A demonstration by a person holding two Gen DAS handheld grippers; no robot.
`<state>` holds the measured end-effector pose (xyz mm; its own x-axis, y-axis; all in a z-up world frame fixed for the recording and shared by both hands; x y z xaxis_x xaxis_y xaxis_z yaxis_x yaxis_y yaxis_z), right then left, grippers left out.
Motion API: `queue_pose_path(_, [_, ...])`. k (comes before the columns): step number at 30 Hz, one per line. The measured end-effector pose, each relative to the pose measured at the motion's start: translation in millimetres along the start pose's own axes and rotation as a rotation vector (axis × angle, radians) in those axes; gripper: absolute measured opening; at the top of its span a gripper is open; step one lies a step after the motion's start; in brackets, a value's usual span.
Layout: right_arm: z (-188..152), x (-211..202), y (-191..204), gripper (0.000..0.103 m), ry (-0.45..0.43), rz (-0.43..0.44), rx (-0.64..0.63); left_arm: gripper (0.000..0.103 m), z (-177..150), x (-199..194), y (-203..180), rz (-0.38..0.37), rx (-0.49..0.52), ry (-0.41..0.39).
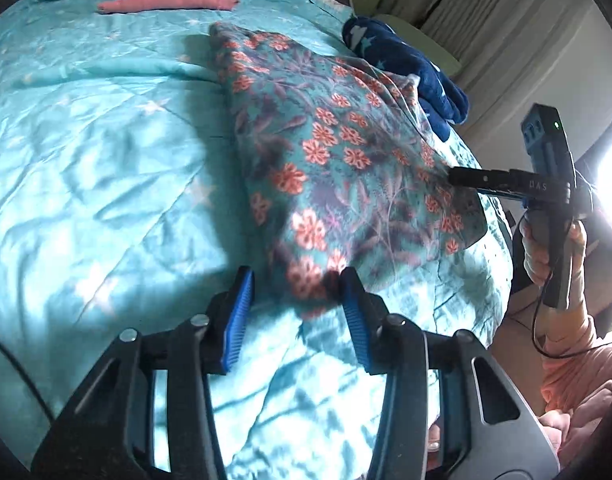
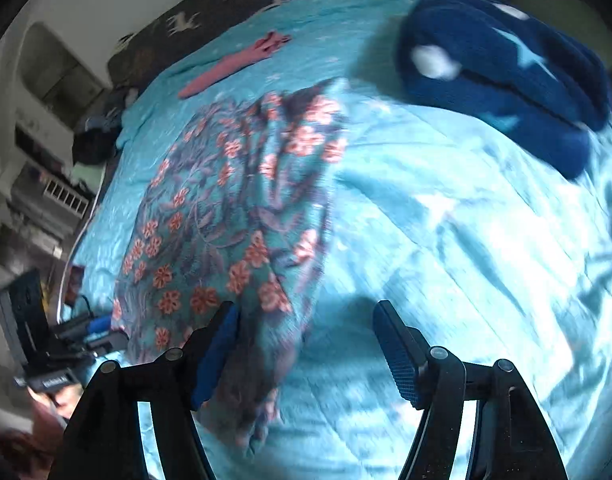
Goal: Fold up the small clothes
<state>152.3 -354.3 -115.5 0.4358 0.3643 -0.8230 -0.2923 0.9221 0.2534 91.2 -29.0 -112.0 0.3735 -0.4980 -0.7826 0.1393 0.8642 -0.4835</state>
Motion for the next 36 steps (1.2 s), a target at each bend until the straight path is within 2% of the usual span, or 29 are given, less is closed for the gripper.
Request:
queue_pose_path(2, [-2,-11,3,0.07,-0.019,-0.026,-0.013,0.047,-6,-13,-1,-0.001,0.005,-0.042])
queue_pose_path(4, [-7,-20,10,0.07,-0.045,-0.008,-0.03,0.05,-17,-21,-7,0.008,0.06,-0.066])
queue_pose_path(6, [-14,-25,15,0.07,-0.05,0.022,-0.032,0.053,-28,-16,-10,0.051,0.112,-0.056])
queue_pose_path(8, [-13,-16,22,0.07,-0.038,0.031,-0.032,0.053,-31,-3,-12,0.134,0.141,-0.046])
queue_pose_path(10, [-19,-10,24,0.07,-0.026,0.038,-0.032,0.053,-24,5,-13,0.187,0.134,-0.091])
queue_pose_path(14, [-30,-2,22,0.07,-0.042,0.058,0.017,0.053,-8,3,-21,0.172,0.079,-0.163])
queue_pose_path(16, [-33,-3,23,0.07,-0.055,0.057,0.027,0.053,-1,4,-22,0.232,0.07,-0.211])
queue_pose_path(17, [-34,-3,24,0.07,-0.061,0.053,0.025,0.053,1,4,-22,0.236,0.063,-0.218])
queue_pose_path(20, [-37,-6,28,0.07,-0.067,0.062,0.025,0.056,6,2,-15,0.244,0.01,-0.231])
queue_pose_path(22, [-40,-6,27,0.07,-0.067,0.062,0.026,0.056,1,3,-17,0.266,0.019,-0.225])
queue_pose_path(24, [-42,-6,26,0.07,-0.072,0.067,0.035,0.056,-3,8,-21,0.277,0.031,-0.199])
queue_pose_path(27, [-43,-6,24,0.07,-0.079,0.077,0.05,0.056,-11,17,-30,0.245,0.069,-0.138])
queue_pose_path(30, [-45,-7,21,0.07,-0.084,0.078,0.052,0.056,-6,23,-31,0.307,0.085,-0.165])
queue_pose_path(32, [-45,-6,22,0.07,-0.084,0.075,0.05,0.052,1,23,-22,0.304,0.035,-0.173])
queue_pose_path(33, [-45,-6,22,0.07,-0.083,0.073,0.049,0.042,3,20,-17,0.298,0.016,-0.17])
queue_pose_path(34, [-45,-7,23,0.07,-0.084,0.072,0.049,0.036,3,13,-12,0.292,-0.005,-0.162])
queue_pose_path(36, [-46,-9,24,0.07,-0.083,0.074,0.043,0.036,-2,-2,-5,0.317,-0.018,-0.176])
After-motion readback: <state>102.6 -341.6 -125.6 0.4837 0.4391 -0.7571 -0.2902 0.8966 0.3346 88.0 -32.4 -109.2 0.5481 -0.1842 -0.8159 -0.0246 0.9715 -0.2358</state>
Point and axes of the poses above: each gripper's, at about its wrist camera, not at the fingertips, and x roughly the way its jaws point, y to its left, z to its top, the point moved 1 cm from there along x, roughly the way its jaws point, and after that the axes turned 15 degrees about -x, right-handed, at the moved point
